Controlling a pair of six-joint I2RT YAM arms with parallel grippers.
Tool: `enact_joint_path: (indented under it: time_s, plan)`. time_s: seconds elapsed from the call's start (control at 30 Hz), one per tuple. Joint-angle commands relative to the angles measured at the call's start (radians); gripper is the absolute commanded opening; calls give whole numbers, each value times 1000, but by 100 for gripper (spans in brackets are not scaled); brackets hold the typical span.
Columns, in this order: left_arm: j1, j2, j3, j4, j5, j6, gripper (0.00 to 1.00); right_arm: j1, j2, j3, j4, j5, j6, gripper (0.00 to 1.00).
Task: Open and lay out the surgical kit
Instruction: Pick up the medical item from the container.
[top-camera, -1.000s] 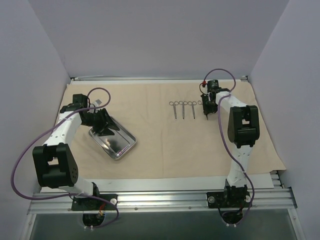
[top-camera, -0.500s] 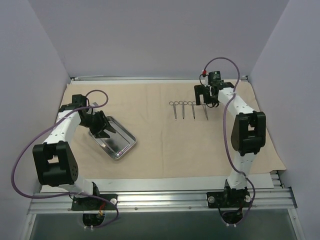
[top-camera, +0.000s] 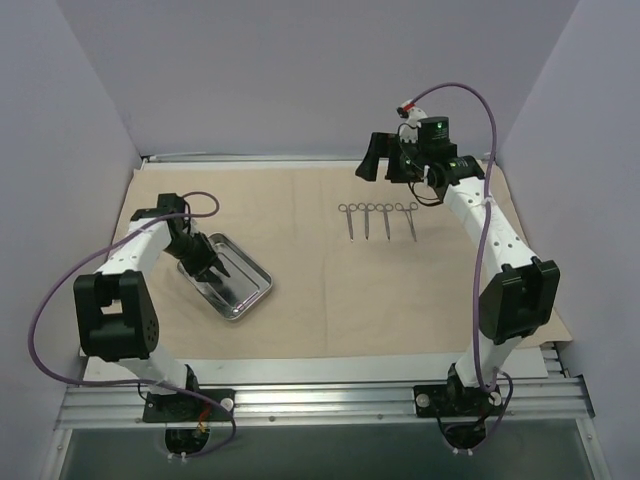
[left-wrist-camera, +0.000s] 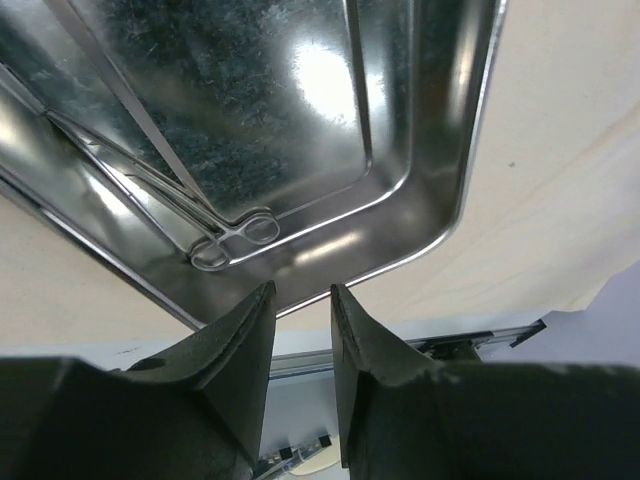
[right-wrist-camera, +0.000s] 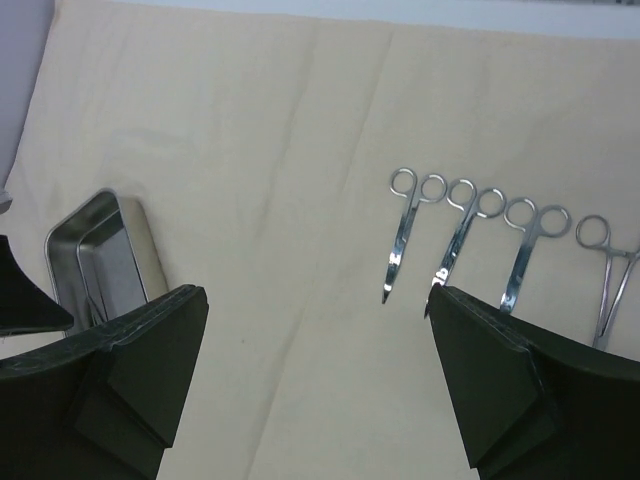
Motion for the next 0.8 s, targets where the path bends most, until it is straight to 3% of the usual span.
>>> enact_joint_path:
  time_s: [0.0, 0.1, 0.33, 0.47, 0.77]
  plan:
    - [-45, 52, 5, -10, -76, -84, 37, -6, -6, 30, -105, -100, 18, 100]
    - [-108, 82, 13, -9, -140, -127, 36, -7, -63, -12, -99, -63, 18, 100]
    - [-136, 130, -44, 23, -163, -216, 37, -6, -166, -149, -90, -3, 13, 100]
    - [-143, 147, -73, 51, -162, -229, 43, -7, -186, -169, -116, 15, -2, 100]
    - [-182, 211, -107, 97, -142, -252, 44, -6, -220, -193, -133, 24, 0, 100]
